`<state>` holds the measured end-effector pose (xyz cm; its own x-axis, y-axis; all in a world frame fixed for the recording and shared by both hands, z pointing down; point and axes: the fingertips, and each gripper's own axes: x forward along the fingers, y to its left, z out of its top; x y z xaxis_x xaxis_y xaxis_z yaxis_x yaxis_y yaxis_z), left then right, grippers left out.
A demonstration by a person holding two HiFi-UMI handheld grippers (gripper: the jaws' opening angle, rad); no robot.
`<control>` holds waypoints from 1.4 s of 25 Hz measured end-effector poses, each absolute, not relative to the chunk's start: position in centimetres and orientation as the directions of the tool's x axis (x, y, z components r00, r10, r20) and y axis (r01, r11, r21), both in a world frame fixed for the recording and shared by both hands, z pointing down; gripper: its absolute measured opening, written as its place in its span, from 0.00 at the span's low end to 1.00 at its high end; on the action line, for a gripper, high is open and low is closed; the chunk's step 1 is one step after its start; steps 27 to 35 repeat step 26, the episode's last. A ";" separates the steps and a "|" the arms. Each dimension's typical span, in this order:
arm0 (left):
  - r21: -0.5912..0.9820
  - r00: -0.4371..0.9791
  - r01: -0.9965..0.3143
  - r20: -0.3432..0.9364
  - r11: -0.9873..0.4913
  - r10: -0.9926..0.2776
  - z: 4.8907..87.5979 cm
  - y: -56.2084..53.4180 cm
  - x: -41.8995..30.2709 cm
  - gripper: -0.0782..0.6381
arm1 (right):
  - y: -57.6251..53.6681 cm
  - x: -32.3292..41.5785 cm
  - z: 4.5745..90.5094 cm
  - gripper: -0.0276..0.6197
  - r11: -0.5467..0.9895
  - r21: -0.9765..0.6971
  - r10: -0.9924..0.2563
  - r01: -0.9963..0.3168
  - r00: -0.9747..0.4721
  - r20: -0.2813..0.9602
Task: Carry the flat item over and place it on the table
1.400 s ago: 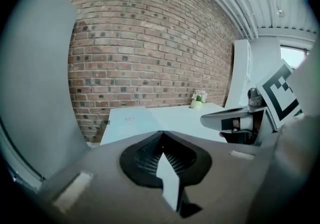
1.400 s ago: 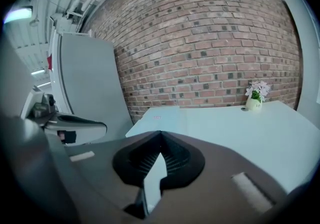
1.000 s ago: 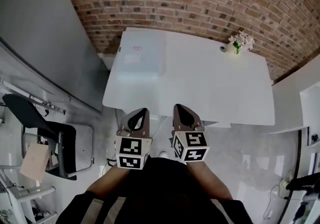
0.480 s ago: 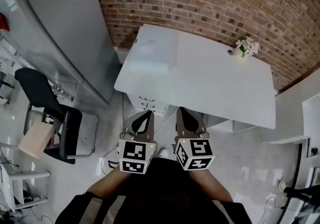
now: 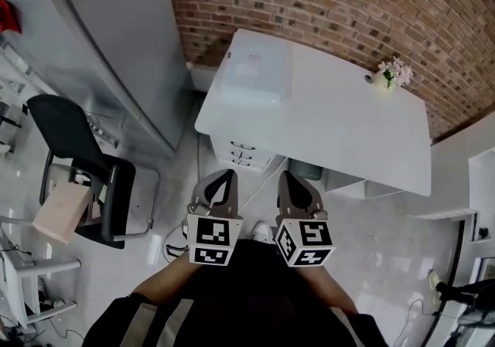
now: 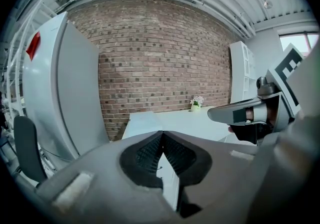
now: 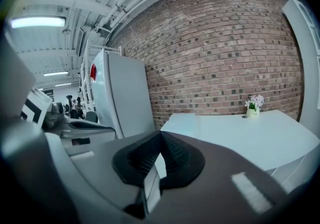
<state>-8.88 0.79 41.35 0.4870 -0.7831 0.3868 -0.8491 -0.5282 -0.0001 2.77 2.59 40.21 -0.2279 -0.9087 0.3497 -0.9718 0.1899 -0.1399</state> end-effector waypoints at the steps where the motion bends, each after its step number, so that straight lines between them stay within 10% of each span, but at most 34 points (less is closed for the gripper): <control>1: -0.001 0.489 -0.847 0.389 -0.531 -0.781 41.6 0.7 -9.4 0.12 | 2.7 2.2 40.5 0.04 0.186 -0.138 -0.905 -0.973 -0.224 0.361; 35: 0.040 0.584 -0.786 0.379 -0.617 -0.718 42.8 0.8 -12.0 0.12 | 4.5 -0.5 42.5 0.04 0.047 -0.113 -0.912 -0.992 -0.089 0.401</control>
